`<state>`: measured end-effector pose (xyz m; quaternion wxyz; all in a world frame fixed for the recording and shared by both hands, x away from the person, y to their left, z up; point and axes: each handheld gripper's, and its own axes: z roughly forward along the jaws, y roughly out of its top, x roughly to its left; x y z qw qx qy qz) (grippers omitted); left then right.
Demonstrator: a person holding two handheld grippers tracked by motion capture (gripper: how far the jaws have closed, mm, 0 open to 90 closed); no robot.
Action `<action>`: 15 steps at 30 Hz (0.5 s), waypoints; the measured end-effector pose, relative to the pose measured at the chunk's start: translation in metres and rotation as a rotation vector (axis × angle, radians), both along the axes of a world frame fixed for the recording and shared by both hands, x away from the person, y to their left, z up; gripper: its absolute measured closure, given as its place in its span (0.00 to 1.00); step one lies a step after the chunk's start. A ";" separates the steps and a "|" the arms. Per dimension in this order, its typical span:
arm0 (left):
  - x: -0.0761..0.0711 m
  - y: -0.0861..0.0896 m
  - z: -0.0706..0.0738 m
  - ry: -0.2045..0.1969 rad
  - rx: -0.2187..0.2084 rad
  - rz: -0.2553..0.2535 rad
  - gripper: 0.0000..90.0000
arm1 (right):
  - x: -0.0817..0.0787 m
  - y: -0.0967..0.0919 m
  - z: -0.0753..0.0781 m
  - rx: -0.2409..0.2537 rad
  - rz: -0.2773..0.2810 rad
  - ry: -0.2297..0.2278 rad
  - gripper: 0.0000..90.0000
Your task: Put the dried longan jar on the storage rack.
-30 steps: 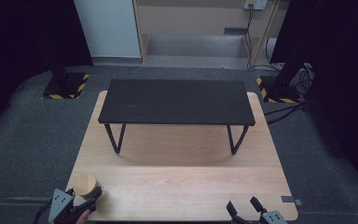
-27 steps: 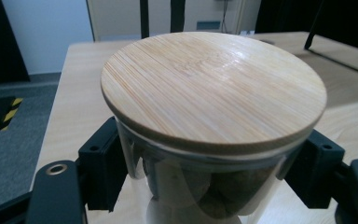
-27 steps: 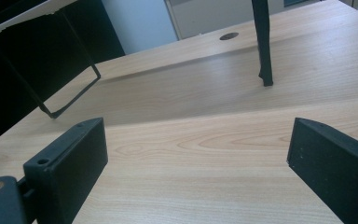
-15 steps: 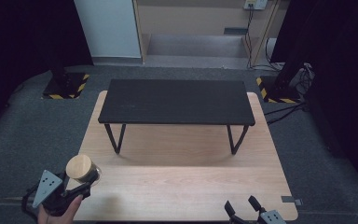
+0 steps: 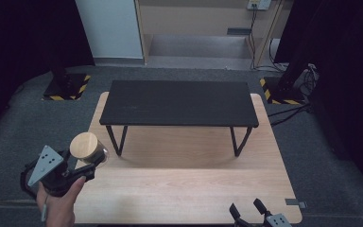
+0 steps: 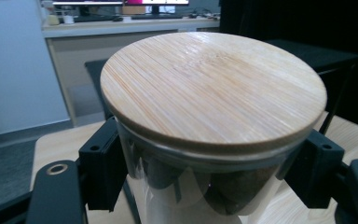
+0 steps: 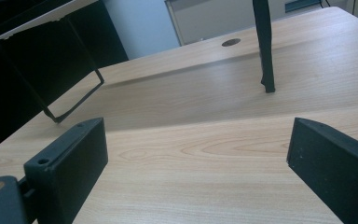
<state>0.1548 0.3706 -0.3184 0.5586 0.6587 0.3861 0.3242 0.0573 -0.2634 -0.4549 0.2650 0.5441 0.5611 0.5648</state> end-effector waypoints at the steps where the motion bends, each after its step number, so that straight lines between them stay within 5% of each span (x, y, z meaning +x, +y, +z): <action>1: 0.007 -0.001 0.008 -0.005 0.002 -0.015 0.27 | 0.000 0.000 0.000 0.001 -0.001 0.000 0.06; 15: 0.056 -0.012 0.047 -0.034 0.005 -0.059 0.27 | 0.006 -0.003 0.001 0.001 -0.006 -0.003 0.06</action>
